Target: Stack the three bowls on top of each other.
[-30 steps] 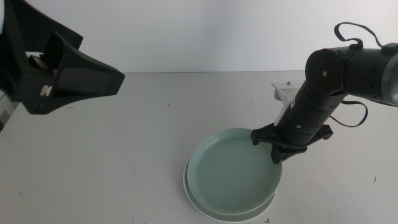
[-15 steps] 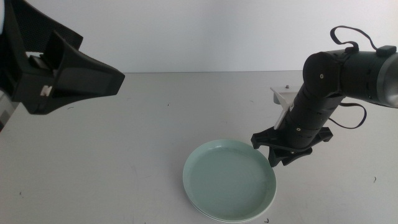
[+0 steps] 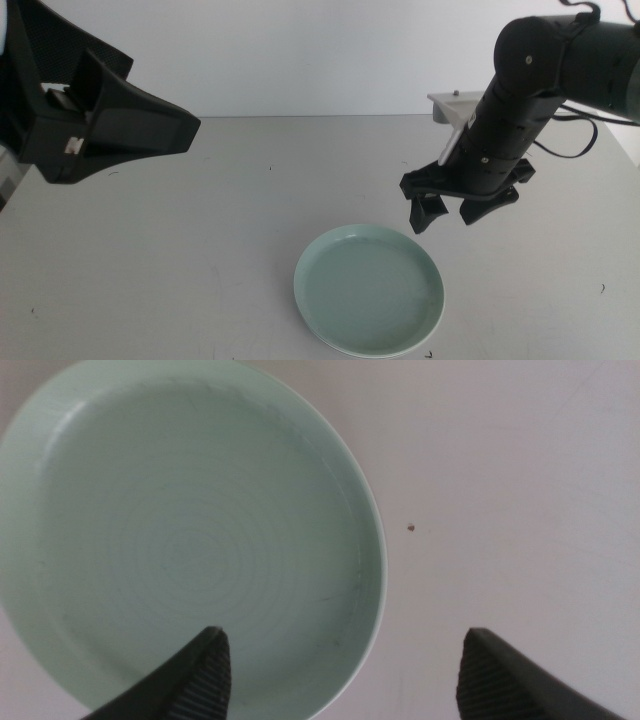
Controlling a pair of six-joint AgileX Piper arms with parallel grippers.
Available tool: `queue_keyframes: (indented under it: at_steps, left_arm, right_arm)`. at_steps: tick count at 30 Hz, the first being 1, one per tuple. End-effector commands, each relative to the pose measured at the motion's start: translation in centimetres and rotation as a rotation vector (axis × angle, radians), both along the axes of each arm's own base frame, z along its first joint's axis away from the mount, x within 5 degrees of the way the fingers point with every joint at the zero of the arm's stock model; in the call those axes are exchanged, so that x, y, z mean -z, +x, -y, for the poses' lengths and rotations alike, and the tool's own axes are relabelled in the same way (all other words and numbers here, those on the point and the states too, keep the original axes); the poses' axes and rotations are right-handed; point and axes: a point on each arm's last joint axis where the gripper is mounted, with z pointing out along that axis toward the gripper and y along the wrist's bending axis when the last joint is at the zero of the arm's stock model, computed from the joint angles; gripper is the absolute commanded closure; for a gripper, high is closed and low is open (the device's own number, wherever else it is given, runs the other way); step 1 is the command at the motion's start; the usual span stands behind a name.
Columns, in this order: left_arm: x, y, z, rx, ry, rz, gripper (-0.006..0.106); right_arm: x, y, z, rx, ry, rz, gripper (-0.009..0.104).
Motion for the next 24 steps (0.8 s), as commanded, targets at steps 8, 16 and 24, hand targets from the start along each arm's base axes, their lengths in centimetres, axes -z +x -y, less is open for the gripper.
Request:
queue_keyframes:
  at_steps: [8,16,24]
  left_arm:
    - [-1.5,-0.5,0.0,-0.009,-0.070,0.064,0.002]
    - [-2.1,1.8,0.2,-0.092,-0.124,0.168,0.002]
    - [-0.5,7.2,-1.4,-0.456,0.004,0.157,0.002]
  right_arm:
    - [-9.9,-1.4,0.7,-0.031,0.104,0.258,0.038]
    - [-14.5,-2.3,2.0,-0.038,0.067,0.371,0.038]
    - [-17.0,-2.7,6.6,0.051,0.030,0.450,0.038]
